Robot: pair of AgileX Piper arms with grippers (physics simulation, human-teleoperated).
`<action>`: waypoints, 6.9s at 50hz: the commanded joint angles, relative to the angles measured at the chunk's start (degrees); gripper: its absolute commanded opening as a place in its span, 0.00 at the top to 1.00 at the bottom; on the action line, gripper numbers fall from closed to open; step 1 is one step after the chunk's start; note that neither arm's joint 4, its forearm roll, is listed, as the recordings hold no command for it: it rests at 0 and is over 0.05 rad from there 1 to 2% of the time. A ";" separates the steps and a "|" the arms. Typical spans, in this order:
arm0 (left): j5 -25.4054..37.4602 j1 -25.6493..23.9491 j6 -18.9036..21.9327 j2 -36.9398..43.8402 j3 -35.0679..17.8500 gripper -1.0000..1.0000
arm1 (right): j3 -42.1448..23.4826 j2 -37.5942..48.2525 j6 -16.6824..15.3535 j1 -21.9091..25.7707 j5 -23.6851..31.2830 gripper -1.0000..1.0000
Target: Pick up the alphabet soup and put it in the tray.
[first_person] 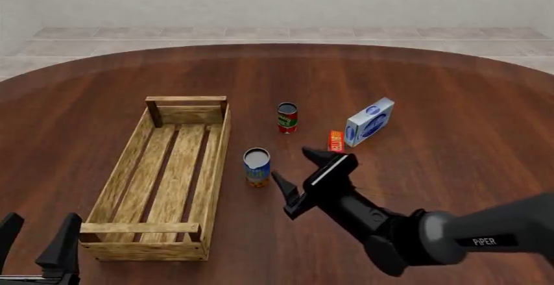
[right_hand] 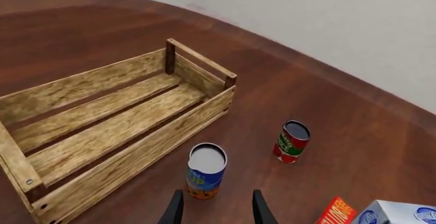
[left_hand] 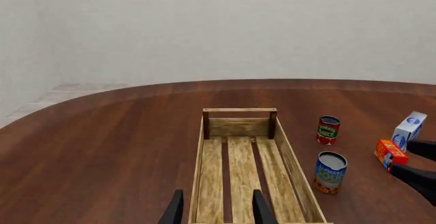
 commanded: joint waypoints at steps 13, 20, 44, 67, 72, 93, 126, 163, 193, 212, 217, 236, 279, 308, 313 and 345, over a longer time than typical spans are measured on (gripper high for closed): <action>0.00 0.00 0.01 -0.01 0.00 0.00 | -3.69 4.98 -1.40 -0.25 -0.31 0.00; 0.00 0.00 0.01 0.01 0.00 0.00 | -3.79 5.74 -1.81 0.57 -0.68 0.00; 0.00 -0.01 0.00 0.01 0.00 0.00 | -5.18 8.59 -2.71 1.22 -1.10 0.00; 0.00 0.01 0.01 0.00 0.00 0.00 | -7.97 11.11 -3.27 0.77 -0.34 0.00; 0.00 0.00 0.01 0.00 0.00 0.00 | -8.49 11.79 -3.40 0.85 -0.37 0.00; 0.00 0.00 0.01 -0.01 0.00 0.00 | -10.43 13.86 -4.23 1.29 -0.03 0.00; 0.00 0.00 0.00 -0.01 0.00 0.00 | -13.50 18.09 -5.34 0.89 -0.06 0.00; 0.00 -0.01 0.00 0.00 0.00 0.00 | -16.69 21.05 -6.47 0.88 0.73 0.00; 0.00 -0.01 0.01 0.00 0.00 0.00 | -19.44 23.29 -7.20 1.13 1.65 0.00; 0.00 -0.01 -0.01 0.00 0.00 0.00 | -20.37 23.86 -6.52 0.39 2.38 0.00; 0.00 0.00 0.02 0.00 0.00 0.00 | -20.86 23.92 -6.25 0.17 2.90 0.00; 0.00 0.00 0.00 -0.01 0.00 0.00 | -22.30 24.95 -6.95 0.37 3.24 0.00; 0.00 0.00 -0.01 0.00 0.00 0.00 | -25.06 26.32 -6.04 0.25 3.43 1.00; 0.00 0.00 0.00 0.00 0.00 0.00 | -16.53 14.51 -4.93 0.38 1.27 1.00; 0.00 -0.01 0.01 0.01 0.00 0.00 | -15.36 11.17 -4.16 0.84 2.45 1.00; 0.00 0.01 -0.01 -0.01 0.00 0.00 | -13.51 -2.11 -2.31 5.08 10.42 1.00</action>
